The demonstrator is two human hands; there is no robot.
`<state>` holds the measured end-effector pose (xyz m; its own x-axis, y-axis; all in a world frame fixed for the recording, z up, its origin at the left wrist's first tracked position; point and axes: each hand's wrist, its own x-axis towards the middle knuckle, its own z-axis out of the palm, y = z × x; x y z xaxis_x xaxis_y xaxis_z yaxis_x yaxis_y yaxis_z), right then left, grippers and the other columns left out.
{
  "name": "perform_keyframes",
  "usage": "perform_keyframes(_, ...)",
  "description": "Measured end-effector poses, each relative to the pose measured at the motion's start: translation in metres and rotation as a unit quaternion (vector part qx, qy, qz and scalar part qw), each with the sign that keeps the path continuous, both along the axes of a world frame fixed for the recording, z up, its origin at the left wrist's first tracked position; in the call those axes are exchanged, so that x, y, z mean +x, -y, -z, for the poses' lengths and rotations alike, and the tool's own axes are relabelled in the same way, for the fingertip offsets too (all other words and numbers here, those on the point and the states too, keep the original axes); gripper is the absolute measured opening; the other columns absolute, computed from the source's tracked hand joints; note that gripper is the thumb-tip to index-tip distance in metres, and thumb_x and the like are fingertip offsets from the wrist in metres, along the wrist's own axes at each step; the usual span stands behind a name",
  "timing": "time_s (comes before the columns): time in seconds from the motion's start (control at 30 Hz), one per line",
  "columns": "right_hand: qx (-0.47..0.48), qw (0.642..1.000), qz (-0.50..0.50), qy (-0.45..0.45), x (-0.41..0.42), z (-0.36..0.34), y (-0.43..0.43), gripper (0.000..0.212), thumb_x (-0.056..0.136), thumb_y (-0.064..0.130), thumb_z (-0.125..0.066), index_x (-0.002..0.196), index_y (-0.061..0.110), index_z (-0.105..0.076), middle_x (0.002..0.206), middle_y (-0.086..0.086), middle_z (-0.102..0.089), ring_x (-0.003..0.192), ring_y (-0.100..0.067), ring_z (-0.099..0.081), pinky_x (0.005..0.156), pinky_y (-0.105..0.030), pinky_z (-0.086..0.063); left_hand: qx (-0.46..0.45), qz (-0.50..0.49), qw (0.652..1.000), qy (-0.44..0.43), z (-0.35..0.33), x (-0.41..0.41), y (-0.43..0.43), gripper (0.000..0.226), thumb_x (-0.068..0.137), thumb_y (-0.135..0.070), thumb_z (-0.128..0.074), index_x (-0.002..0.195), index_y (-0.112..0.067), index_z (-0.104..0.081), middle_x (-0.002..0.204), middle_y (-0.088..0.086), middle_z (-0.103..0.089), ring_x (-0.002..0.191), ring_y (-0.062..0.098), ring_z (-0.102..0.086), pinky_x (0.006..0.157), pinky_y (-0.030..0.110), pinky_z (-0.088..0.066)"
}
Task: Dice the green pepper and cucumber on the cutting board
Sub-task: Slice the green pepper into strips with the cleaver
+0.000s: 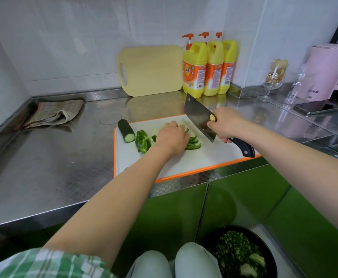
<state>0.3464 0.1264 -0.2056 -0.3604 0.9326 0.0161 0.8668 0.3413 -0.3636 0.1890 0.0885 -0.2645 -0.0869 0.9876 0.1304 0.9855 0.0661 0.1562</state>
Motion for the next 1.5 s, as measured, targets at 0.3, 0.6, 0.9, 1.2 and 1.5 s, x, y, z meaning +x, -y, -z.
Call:
perform_keyframes(0.3,-0.049,0.999,0.006,-0.015,0.023,0.015,0.001,0.022,0.097,0.017,-0.043,0.086,0.001,-0.054,0.053,-0.014,-0.06,0.038,-0.024,-0.05,0.042,-0.024,-0.04,0.025,-0.009,0.994,0.105,0.0,-0.006,-0.023,0.033,0.092,-0.009,-0.047,0.099,-0.029,-0.071,0.111,0.009,-0.063,0.106,0.029,-0.056,0.086,0.035,-0.047)
perform_keyframes(0.6,-0.059,0.998,-0.005,-0.028,0.019,0.005,0.005,0.025,0.097,0.014,-0.043,0.091,-0.006,-0.057,0.062,-0.023,-0.063,0.039,-0.024,-0.049,0.041,-0.024,-0.039,0.083,0.054,0.995,0.011,0.001,-0.023,-0.003,0.032,0.098,-0.021,-0.044,0.125,-0.015,-0.062,0.128,0.01,-0.056,0.119,0.03,-0.05,0.097,0.039,-0.041)
perform_keyframes(0.9,-0.073,0.997,0.007,-0.023,0.011,0.011,0.012,0.033,0.093,0.015,-0.044,0.088,-0.01,-0.065,0.064,-0.022,-0.067,0.047,-0.028,-0.056,0.051,-0.03,-0.048,-0.124,0.095,0.982,-0.106,0.012,0.005,0.018,0.064,0.102,-0.049,-0.011,0.154,-0.015,0.006,0.162,0.0,0.008,0.149,0.017,0.004,0.121,0.045,-0.002)
perform_keyframes(1.2,-0.075,0.997,0.001,0.0,0.011,-0.001,0.016,0.03,0.093,0.011,-0.043,0.081,-0.006,-0.064,0.058,-0.018,-0.064,0.038,-0.023,-0.051,0.043,-0.022,-0.04,-0.065,0.086,0.988,-0.109,0.013,-0.004,0.022,0.062,0.104,-0.044,-0.017,0.155,-0.012,-0.005,0.162,0.005,-0.003,0.149,0.02,-0.007,0.12,0.04,-0.008)
perform_keyframes(1.5,-0.051,0.999,-0.007,-0.006,-0.001,-0.001,0.019,0.033,0.092,0.011,-0.043,0.088,-0.012,-0.065,0.066,-0.024,-0.068,0.051,-0.031,-0.06,0.053,-0.034,-0.05,0.023,0.104,0.991,-0.086,0.022,-0.006,0.019,0.051,0.105,-0.036,-0.027,0.151,-0.015,-0.027,0.158,0.002,-0.027,0.144,0.021,-0.028,0.115,0.033,-0.023)
